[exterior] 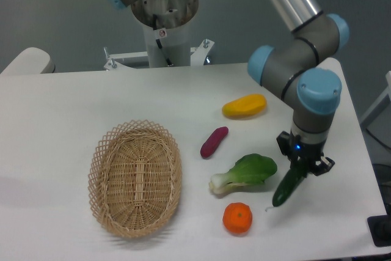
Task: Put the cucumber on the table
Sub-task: 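Lower the gripper holding the green cucumber toward the table beside the bok choy, then open the gripper to release the cucumber onto the table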
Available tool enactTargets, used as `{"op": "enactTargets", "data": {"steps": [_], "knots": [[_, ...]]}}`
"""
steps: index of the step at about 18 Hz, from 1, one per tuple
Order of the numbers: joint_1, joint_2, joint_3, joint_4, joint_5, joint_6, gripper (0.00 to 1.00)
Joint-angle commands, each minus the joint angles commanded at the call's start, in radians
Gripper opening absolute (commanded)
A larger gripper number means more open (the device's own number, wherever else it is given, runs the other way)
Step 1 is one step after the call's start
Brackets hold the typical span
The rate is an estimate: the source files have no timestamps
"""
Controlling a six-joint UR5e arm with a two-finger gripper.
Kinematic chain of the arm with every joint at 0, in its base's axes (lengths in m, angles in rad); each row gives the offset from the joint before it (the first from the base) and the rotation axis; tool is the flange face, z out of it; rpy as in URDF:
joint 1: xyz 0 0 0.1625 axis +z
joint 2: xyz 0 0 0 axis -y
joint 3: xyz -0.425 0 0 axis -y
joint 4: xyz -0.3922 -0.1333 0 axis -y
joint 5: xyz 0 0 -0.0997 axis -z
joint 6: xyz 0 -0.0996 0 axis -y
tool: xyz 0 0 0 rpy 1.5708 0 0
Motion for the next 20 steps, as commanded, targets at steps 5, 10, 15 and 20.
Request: {"op": "enactTargets", "data": {"steps": [5,10,15,20], "knots": [[0.014,-0.020,-0.005,0.003,-0.002,-0.028,0.35],[0.012,-0.017,-0.003,0.003,0.000,-0.020,0.95],[0.006,0.040,0.012,-0.009,0.003,0.059,0.96],[0.005,0.144,0.014,-0.130,0.005,0.147,0.96]]}}
